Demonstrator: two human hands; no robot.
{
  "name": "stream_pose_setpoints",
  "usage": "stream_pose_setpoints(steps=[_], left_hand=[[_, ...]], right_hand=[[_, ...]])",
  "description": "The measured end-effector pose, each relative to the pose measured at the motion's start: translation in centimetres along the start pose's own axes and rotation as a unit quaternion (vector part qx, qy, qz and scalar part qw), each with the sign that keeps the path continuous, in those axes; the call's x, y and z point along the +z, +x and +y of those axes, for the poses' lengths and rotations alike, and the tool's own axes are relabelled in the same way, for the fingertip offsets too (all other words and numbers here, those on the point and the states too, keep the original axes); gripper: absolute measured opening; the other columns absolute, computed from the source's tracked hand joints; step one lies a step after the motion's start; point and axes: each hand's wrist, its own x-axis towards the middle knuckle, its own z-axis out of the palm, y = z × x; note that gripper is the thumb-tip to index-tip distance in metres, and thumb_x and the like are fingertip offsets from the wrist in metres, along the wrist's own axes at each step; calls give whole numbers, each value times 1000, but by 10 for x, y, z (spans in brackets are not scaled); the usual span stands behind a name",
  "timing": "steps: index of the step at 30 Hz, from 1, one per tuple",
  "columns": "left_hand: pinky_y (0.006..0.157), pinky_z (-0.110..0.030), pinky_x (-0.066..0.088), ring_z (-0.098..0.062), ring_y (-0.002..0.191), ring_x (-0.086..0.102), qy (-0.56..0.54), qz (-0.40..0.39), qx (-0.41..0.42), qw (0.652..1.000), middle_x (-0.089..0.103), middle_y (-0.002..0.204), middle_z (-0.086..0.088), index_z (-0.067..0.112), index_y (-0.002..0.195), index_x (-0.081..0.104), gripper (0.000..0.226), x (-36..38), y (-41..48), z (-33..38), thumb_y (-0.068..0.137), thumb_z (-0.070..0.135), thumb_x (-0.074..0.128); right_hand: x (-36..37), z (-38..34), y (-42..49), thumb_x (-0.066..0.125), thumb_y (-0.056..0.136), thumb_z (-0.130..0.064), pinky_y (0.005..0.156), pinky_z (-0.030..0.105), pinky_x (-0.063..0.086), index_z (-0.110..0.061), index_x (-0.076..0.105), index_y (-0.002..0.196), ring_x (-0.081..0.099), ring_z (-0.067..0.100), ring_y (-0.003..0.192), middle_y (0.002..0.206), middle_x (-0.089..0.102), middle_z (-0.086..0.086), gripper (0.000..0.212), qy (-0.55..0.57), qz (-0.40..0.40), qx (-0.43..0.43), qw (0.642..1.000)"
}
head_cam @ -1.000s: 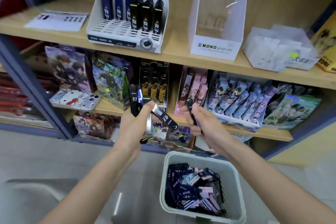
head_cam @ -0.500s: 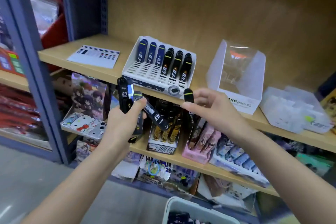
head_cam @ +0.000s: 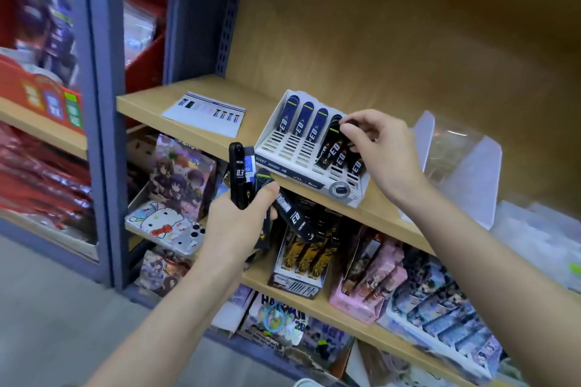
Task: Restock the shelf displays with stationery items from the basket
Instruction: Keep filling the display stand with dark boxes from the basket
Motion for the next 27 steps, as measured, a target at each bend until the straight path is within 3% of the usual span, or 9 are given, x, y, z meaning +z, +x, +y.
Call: stream_pose_setpoints(steps=[5,9,12,16,18,24,27], left_hand=[[57,-28,30,-3,34,31,-6,11,-7,1000,34,32,13,23,35,49,55,-4,0,4,89,29,63],[57,-29,33,-10,44,34,-18,23,3,1000,44,43,10,15,56,49,38,-6,1,6,88,29,64],[56,-28,33,-12,47,34,-15,33,2,999,36,35,15,16,55,45,40,-6,0,7,88,28,63],[56,-27,35,-8,39,35,-6,23,-1,1000,44,45,8,14,59,50,35,-7,3,4,87,31,63],[54,-26,34,-5,36,35,0,20,-6,1000,42,40,10,12,61,51,35,-7,3,3,88,31,63],[55,-26,37,-6,43,40,4,31,-9,999,49,45,11,13,64,52,33,-6,4,1,88,33,63],[55,-26,35,-10,53,43,-3,30,-5,1000,52,55,7,14,65,52,31,-6,4,1,88,32,63]], right_hand=[[2,3,5,64,89,-16,83,39,55,-25,69,89,66,14,82,80,66,-16,11,-11,13,-4,1000],[2,6,4,64,89,-15,83,38,55,-17,72,94,66,16,82,83,69,-6,10,-35,-10,-9,999],[2,8,4,66,87,-14,82,36,55,-15,72,95,66,16,79,81,68,-2,9,-53,-44,-10,998],[-1,9,10,70,85,-16,80,39,55,-18,60,92,63,19,77,77,60,-4,12,-68,-57,-14,996],[1,7,13,70,85,-17,77,37,53,-20,57,88,60,14,74,77,61,-4,14,-102,-59,-32,993],[5,2,17,72,83,-19,71,29,49,-20,59,83,55,11,69,74,58,-6,13,-136,-73,-41,987],[4,3,18,69,86,-22,73,33,49,-16,65,93,54,15,74,86,56,-3,10,-194,-73,-56,977]])
